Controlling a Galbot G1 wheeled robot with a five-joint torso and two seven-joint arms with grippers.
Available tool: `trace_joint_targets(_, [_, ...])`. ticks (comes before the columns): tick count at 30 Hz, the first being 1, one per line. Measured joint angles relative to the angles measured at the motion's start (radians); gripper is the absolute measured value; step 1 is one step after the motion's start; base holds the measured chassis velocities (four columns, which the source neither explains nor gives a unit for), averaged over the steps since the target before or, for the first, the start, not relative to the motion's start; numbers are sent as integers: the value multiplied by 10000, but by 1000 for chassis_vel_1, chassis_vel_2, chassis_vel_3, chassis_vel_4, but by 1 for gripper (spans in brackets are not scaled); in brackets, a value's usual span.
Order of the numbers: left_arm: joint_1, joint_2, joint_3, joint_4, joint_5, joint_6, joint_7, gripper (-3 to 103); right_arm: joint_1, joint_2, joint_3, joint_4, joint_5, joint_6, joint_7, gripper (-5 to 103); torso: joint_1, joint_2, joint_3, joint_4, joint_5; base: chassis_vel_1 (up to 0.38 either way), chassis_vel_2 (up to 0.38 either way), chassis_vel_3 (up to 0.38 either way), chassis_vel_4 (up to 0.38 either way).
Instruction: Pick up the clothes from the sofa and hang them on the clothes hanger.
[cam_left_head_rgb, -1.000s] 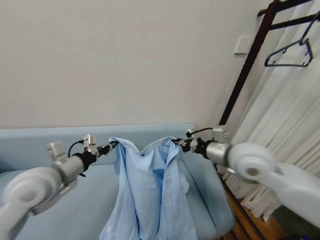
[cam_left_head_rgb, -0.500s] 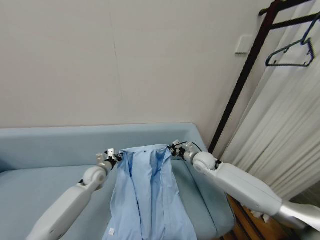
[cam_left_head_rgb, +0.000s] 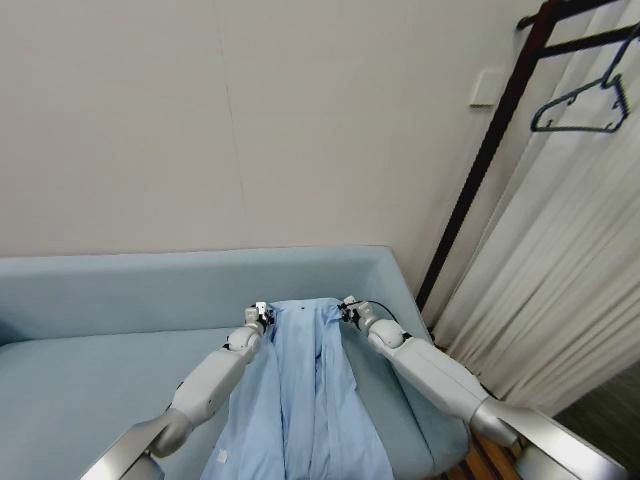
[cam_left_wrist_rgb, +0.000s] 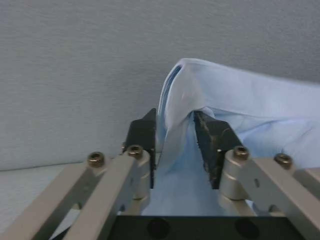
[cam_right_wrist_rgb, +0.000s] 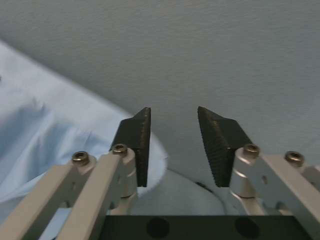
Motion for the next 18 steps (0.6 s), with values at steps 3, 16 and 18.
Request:
trace_joint_targets(3, [399,796,-229,-1105,-261,313,-260,40,-188,-639,303,611,188,-99,83,48,-1,2,-1,-2,-3,0,0,0,0])
trace_joint_targets(16, [3753,3623,-2276,-6749,-611,493,-649,84,-3005,-2059,1787,5336,3081,-1769,3185,91,-5,4,-3,9,-2,0,0,0,0])
trace_joint_targets(18, [4120,3765,-2394,-7562,-718,528,-783,94,-3909,-1841,2120,6263,3672,-2007,4055,99,-5,4,-4,8,-2,0,0,0,0])
